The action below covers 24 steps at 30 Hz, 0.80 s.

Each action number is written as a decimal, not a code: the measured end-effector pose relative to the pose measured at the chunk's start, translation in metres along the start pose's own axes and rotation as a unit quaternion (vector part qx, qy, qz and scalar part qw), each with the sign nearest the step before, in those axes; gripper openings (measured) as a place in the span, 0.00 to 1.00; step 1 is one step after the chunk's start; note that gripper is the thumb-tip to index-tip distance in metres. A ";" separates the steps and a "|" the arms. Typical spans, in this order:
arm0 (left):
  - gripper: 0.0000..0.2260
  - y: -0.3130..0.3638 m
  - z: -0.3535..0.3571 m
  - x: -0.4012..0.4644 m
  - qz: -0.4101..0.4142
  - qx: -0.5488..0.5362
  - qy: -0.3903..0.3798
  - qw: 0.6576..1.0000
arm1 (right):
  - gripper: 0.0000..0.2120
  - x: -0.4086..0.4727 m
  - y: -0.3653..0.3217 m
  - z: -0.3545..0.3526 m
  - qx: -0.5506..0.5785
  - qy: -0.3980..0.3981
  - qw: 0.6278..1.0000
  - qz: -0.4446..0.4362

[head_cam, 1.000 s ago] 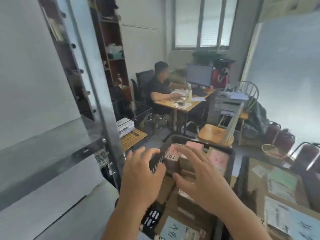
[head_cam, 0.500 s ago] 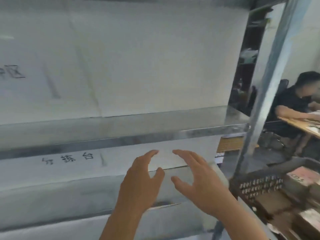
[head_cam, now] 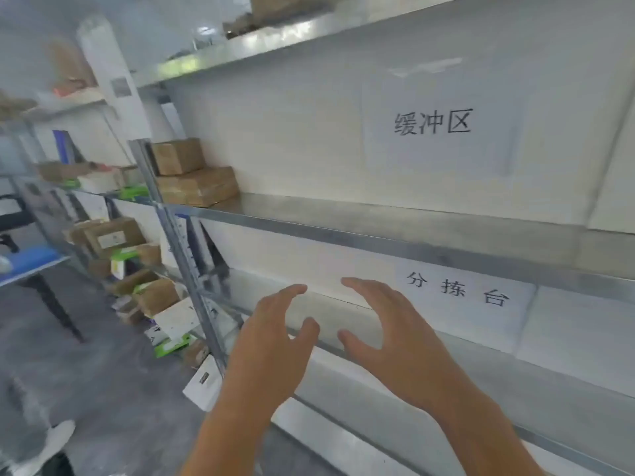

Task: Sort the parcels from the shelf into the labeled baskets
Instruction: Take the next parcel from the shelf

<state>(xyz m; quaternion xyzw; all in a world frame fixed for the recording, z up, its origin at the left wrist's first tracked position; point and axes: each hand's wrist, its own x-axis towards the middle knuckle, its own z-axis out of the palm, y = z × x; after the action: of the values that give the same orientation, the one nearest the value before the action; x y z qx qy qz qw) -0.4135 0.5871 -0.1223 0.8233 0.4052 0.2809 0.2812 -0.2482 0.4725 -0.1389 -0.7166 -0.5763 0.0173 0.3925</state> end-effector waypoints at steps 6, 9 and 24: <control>0.19 -0.074 -0.068 0.034 -0.070 -0.013 0.070 0.995 | 0.29 0.080 -0.047 0.082 0.030 -0.049 0.996 -0.064; 0.19 -0.103 -0.083 0.058 -0.104 -0.016 0.089 0.990 | 0.28 0.117 -0.050 0.116 0.046 -0.066 0.993 -0.081; 0.17 -0.179 -0.108 0.269 -0.140 0.013 0.175 0.974 | 0.28 0.367 -0.024 0.203 0.106 -0.100 0.977 -0.155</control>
<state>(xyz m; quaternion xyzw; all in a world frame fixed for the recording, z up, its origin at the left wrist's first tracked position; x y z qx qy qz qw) -0.4414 0.9265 -0.1093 0.6997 0.5631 0.3735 0.2319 -0.2410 0.8917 -0.1083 -0.5678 -0.7114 0.0891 0.4044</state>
